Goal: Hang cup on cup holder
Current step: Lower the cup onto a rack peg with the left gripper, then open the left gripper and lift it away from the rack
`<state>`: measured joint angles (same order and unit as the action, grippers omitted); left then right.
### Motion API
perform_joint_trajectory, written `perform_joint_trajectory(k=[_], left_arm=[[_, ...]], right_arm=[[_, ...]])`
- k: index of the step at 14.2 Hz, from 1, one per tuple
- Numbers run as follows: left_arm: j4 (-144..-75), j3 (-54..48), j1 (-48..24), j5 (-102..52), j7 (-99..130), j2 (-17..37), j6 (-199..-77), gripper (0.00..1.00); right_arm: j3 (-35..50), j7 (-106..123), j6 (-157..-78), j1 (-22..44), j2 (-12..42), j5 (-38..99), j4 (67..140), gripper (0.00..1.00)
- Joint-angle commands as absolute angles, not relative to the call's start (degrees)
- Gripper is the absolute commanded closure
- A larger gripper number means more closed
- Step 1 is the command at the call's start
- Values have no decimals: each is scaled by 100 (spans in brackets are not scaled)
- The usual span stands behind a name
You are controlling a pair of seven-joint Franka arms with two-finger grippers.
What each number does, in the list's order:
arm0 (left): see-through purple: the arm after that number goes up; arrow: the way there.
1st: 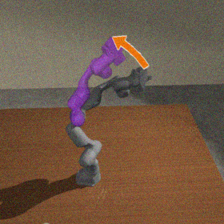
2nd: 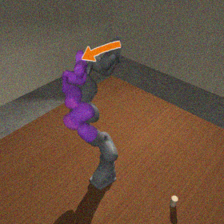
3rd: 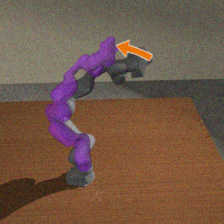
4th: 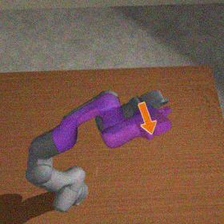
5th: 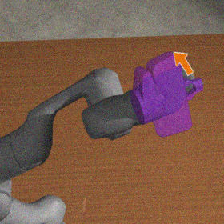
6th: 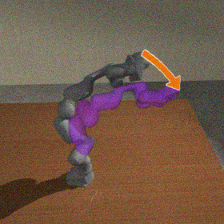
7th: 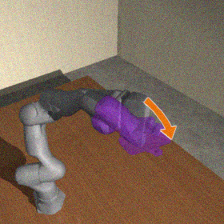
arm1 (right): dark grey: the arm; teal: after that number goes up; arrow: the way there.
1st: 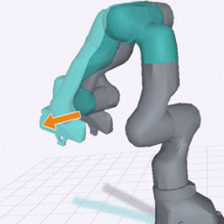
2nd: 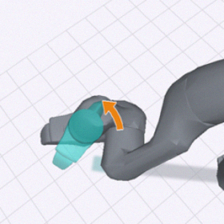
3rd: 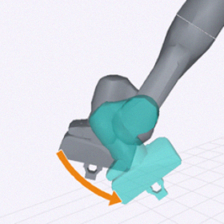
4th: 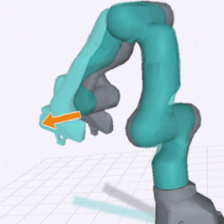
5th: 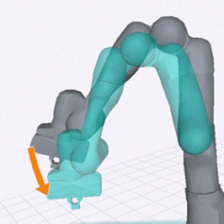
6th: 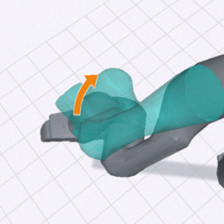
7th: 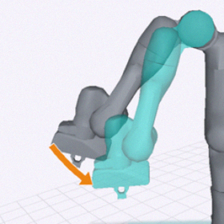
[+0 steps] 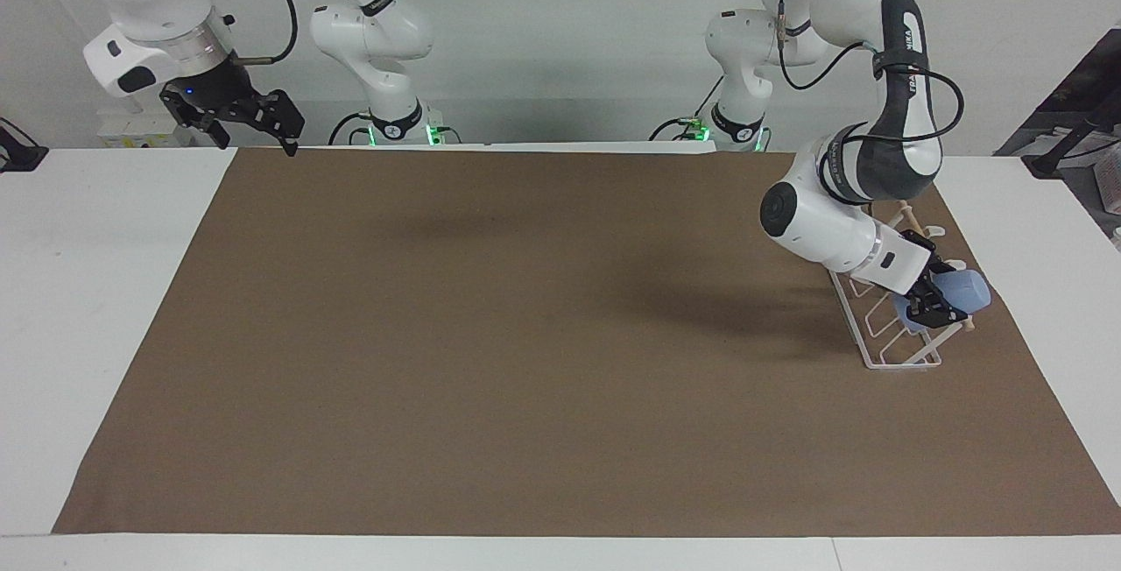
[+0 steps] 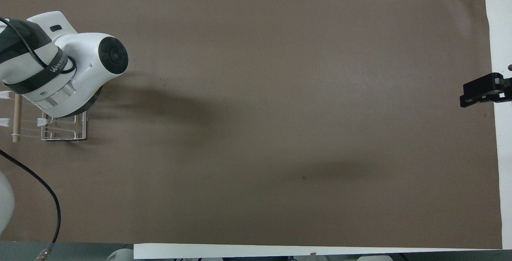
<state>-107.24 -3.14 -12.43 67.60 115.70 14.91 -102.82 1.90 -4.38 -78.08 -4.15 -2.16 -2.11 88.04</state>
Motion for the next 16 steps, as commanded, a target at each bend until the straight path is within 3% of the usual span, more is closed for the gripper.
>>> perform_joint_trajectory(k=[1, 3, 4, 6, 12, 16], left_arm=[[-11064, -272, -1187, 6583, 11505, 1310, -10388, 60], [-11170, -281, -1178, 6583, 11487, 1275, -10459, 50], [-11188, -290, -1186, 6548, 11470, 1274, -10468, 37], [-11180, -290, -1204, 6320, 11470, 1274, -10459, 2], [-10829, -290, -1283, 5933, 11259, 1336, -10371, 0], [-10013, -281, -1231, 5205, 10199, 1310, -10003, 0]], right_arm=[[220, -308, -7734, -475, -220, -229, 8780, 1], [220, -308, -7734, -475, -220, -229, 8772, 1], [220, -308, -7734, -475, -220, -229, 8771, 1], [220, -308, -7743, -483, -220, -229, 8771, 1], [220, -308, -7734, -475, -220, -229, 8771, 1], [220, -308, -7743, -475, -220, -229, 8771, 1]])
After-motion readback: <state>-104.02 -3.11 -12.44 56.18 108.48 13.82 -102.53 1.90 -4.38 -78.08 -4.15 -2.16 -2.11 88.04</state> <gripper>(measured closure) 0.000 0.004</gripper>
